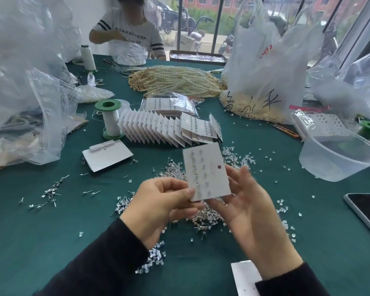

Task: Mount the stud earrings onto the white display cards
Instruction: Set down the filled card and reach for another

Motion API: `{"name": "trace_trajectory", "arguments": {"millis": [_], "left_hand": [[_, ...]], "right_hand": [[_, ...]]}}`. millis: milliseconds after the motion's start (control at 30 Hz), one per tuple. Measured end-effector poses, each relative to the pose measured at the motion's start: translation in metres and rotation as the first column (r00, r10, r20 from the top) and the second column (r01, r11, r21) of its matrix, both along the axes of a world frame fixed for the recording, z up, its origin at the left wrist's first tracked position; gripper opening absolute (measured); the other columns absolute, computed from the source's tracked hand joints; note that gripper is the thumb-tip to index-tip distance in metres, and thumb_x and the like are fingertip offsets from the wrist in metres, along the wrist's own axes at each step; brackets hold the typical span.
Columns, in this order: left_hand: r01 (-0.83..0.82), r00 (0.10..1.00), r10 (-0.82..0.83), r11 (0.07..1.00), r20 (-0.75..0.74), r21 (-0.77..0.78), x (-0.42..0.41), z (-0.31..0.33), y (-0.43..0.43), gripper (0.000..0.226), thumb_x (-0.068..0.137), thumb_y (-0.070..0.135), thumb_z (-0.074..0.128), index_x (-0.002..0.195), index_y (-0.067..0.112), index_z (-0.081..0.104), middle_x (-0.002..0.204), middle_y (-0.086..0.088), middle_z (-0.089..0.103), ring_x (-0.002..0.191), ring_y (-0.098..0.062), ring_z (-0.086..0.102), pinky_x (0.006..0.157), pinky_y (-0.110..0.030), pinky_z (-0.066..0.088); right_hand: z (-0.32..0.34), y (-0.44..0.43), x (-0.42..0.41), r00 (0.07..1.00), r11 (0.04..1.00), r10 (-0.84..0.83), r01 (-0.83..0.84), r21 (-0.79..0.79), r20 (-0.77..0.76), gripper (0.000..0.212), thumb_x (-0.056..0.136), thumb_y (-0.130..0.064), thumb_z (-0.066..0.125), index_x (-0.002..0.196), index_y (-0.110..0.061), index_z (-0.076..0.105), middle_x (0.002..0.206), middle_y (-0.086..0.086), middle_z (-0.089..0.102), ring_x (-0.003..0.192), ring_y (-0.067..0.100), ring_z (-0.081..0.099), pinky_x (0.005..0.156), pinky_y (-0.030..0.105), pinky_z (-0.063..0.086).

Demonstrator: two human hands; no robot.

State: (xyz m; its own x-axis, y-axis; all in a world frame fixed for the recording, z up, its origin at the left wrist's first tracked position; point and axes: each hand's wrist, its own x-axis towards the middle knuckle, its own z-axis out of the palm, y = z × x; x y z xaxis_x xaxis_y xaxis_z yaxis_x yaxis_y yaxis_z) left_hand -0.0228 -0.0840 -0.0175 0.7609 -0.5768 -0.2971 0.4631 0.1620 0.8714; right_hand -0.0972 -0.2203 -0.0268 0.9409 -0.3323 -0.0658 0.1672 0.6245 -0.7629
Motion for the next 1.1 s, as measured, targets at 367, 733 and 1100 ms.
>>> {"name": "trace_trajectory", "arguments": {"millis": [367,733,1100], "left_hand": [[-0.178,0.384,-0.385,0.861,0.839,0.476,0.016,0.036,-0.007,0.037,0.076,0.037,0.059,0.108,0.052,0.051,0.089,0.018,0.061,0.079,0.002,0.059,0.066,-0.017,0.053],[-0.202,0.811,-0.081,0.891,0.579,0.407,0.092,0.055,-0.053,0.008,0.073,0.009,0.072,0.079,0.013,0.068,0.074,-0.005,0.070,0.060,-0.013,0.069,0.052,-0.020,0.056],[-0.468,0.854,0.193,0.689,0.483,0.553,0.168,0.014,-0.132,0.017,0.078,0.005,0.067,0.088,-0.007,0.060,0.071,-0.014,0.066,0.046,-0.015,0.064,0.046,-0.023,0.055]], "right_hand": [[0.031,-0.049,-0.001,0.957,0.309,0.198,-0.264,-0.914,-0.210,0.021,0.086,-0.012,0.061,0.099,-0.025,0.070,0.081,-0.005,0.070,0.071,0.010,0.063,0.059,0.024,0.049],[-0.009,-0.129,0.023,0.952,0.103,-0.291,0.133,-0.986,0.098,0.018,0.084,-0.008,0.063,0.091,-0.024,0.067,0.081,-0.013,0.067,0.075,0.006,0.062,0.064,0.009,0.046],[-0.039,-0.144,0.032,0.950,0.050,-0.300,0.102,-0.993,0.082,0.011,0.086,-0.011,0.062,0.089,-0.017,0.071,0.073,-0.021,0.063,0.067,-0.008,0.057,0.058,0.004,0.038]]}}
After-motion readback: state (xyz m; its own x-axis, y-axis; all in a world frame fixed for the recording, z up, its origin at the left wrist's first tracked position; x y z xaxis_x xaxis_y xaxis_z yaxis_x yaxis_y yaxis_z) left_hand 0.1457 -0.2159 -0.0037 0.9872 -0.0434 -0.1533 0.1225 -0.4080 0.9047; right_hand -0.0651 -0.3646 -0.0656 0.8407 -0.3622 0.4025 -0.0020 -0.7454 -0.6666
